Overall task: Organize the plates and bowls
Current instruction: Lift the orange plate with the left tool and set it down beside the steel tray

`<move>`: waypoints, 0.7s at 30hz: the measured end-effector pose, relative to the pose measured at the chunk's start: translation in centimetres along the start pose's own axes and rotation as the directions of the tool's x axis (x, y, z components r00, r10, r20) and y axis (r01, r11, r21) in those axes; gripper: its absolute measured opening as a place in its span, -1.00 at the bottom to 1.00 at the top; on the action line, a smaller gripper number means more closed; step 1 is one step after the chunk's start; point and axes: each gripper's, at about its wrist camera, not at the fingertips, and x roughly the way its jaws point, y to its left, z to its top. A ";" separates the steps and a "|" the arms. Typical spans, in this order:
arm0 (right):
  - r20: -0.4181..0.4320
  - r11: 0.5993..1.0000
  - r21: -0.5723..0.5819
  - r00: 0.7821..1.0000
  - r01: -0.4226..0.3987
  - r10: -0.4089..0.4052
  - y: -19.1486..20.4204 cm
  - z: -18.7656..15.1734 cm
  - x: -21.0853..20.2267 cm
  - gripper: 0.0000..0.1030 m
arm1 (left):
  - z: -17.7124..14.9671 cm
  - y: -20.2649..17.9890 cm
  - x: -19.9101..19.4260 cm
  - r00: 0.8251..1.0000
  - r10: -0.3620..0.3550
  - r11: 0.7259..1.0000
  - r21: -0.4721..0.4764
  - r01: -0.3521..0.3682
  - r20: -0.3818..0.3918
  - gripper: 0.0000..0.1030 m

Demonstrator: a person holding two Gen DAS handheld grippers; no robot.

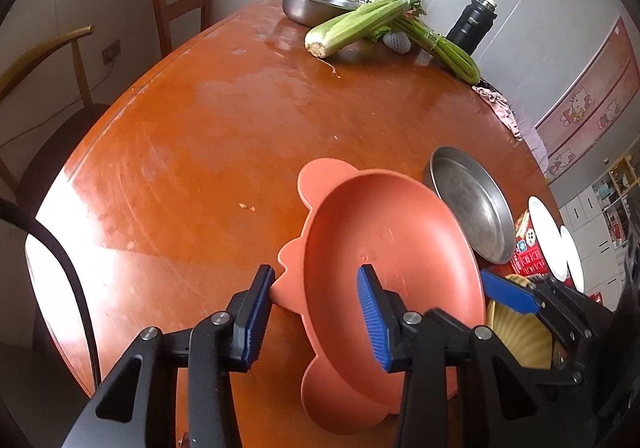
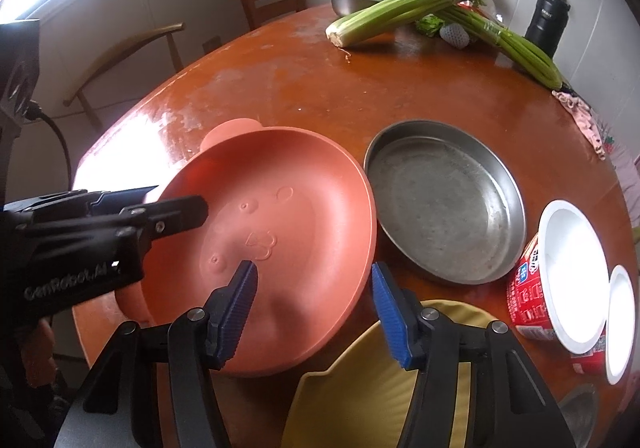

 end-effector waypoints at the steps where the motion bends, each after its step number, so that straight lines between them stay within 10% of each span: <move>1: 0.002 1.000 0.003 1.000 -0.005 0.005 0.1 0.1 -0.1 0.17 | 0.3 0.1 -0.1 1.000 0.001 1.000 0.002 -0.001 0.004 -0.16; 21: 0.039 0.994 0.094 0.998 -0.054 0.051 1.8 2.8 0.7 0.17 | 6.2 2.1 3.2 0.998 0.064 0.997 0.051 -0.065 0.019 -0.17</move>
